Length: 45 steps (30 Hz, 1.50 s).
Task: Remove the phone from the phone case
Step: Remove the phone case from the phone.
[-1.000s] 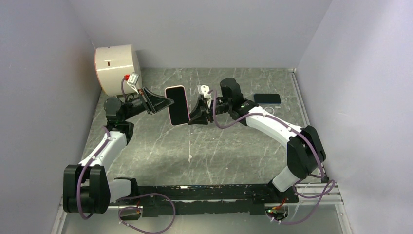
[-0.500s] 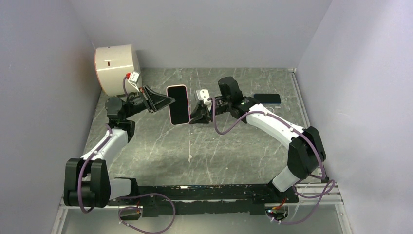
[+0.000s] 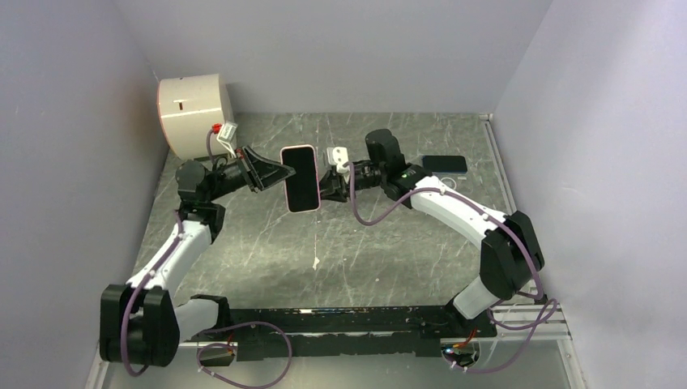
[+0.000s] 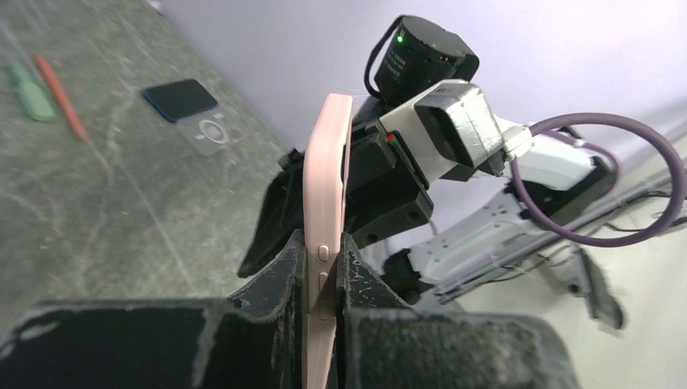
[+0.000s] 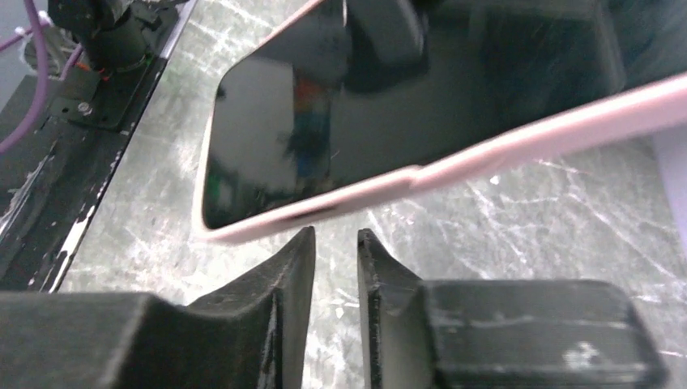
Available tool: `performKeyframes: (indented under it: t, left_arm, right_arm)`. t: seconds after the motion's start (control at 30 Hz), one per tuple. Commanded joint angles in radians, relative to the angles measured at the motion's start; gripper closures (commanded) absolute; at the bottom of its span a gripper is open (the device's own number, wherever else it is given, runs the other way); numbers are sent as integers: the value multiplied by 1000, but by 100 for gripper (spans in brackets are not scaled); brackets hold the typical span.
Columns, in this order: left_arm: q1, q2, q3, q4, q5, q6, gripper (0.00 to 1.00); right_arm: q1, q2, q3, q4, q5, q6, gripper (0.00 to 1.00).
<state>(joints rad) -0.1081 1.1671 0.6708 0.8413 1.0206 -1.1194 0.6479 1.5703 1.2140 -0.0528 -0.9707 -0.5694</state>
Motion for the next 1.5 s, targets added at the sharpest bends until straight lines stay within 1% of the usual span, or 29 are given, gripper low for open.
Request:
performKeyframes:
  t: [0.0, 0.07, 0.17, 0.3, 0.37, 0.43, 0.6, 0.77, 0.97, 1.07, 1.17, 1.33, 1.43, 1.47]
  left_arm:
    - [1, -122, 45, -190, -99, 219, 97]
    - [1, -148, 41, -212, -123, 246, 97]
    - [1, -162, 30, -177, -125, 242, 98]
    - [1, -159, 15, -113, -105, 214, 98]
    - [1, -162, 12, -100, -102, 208, 97]
    - [1, -165, 12, -100, -101, 205, 98]
    - [1, -167, 10, -77, -95, 188, 98]
    - [1, -167, 6, -55, -89, 174, 98]
    - [1, -170, 3, -25, -81, 145, 97]
    - [1, -168, 4, -20, -82, 123, 97]
    - [0, -156, 17, -43, -81, 100, 97]
    - [-1, -127, 15, 7, -74, 30, 97]
    - [-1, -104, 23, 9, -72, -11, 98]
    - [0, -97, 26, 4, -74, -19, 97]
  right_arm:
    - [-10, -85, -80, 32, 4, 55, 66]
    - [-14, -112, -114, 28, 4, 74, 58]
    - [-17, -133, -137, 30, -17, 114, 50]
    - [-16, -140, -145, 120, -82, 241, 40]
    - [-17, -142, -154, 192, -106, 309, 37]
    - [-15, -139, -157, 246, -119, 362, 37]
    - [-8, -116, -146, 308, -130, 441, 39]
    - [-4, -100, -144, 369, -131, 501, 45]
    - [-1, -77, -125, 368, -140, 497, 52]
    - [1, -70, -116, 334, -141, 468, 56]
    - [3, -64, -102, 294, -133, 425, 65]
    - [3, -64, -83, 248, -132, 342, 76]
    - [5, -63, -67, 206, -135, 252, 92]
    - [4, -63, -65, 197, -130, 226, 95]
